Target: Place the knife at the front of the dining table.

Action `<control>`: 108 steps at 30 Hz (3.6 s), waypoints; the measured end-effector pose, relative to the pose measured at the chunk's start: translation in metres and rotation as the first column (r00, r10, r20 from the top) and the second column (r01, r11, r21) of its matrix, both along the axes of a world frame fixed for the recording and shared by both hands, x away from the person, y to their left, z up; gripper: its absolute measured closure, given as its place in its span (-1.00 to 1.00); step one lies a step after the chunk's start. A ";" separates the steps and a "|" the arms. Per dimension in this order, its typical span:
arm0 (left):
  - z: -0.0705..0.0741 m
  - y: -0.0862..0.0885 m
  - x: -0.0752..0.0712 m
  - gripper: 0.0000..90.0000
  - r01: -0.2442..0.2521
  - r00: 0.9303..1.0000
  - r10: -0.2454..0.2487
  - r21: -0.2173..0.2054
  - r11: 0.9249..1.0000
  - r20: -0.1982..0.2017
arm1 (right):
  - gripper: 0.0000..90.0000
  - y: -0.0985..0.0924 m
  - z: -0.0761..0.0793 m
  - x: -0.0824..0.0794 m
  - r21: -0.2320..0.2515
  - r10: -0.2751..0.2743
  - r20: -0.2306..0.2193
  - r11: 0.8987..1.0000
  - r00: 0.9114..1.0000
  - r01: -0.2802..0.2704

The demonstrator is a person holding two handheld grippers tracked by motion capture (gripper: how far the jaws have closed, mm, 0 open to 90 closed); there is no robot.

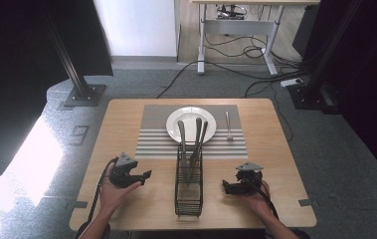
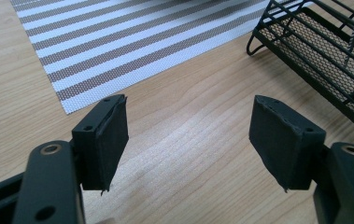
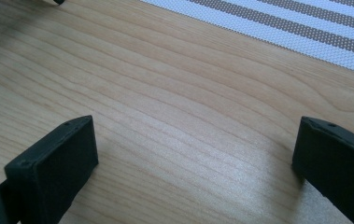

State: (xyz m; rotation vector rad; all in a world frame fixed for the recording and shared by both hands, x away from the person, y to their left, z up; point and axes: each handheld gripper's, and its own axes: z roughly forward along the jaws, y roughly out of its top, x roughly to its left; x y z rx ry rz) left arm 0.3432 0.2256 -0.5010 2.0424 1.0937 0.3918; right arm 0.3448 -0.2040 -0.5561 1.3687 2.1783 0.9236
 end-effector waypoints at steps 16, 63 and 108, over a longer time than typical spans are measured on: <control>0.026 -0.008 0.004 -0.40 0.026 0.997 -0.018 -0.111 0.994 0.079 | -0.98 -0.002 0.001 -0.003 -0.005 0.005 -0.007 1.000 1.000 -0.005; 0.090 -0.074 0.053 -0.27 0.146 0.983 -0.114 -0.237 0.960 0.142 | -0.96 -0.009 0.002 -0.004 -0.005 -0.019 -0.013 1.000 1.000 0.019; 0.084 -0.116 0.084 0.32 0.171 0.984 -0.154 -0.216 0.961 0.093 | -0.93 -0.009 0.002 -0.005 -0.006 -0.015 -0.007 1.000 1.000 0.015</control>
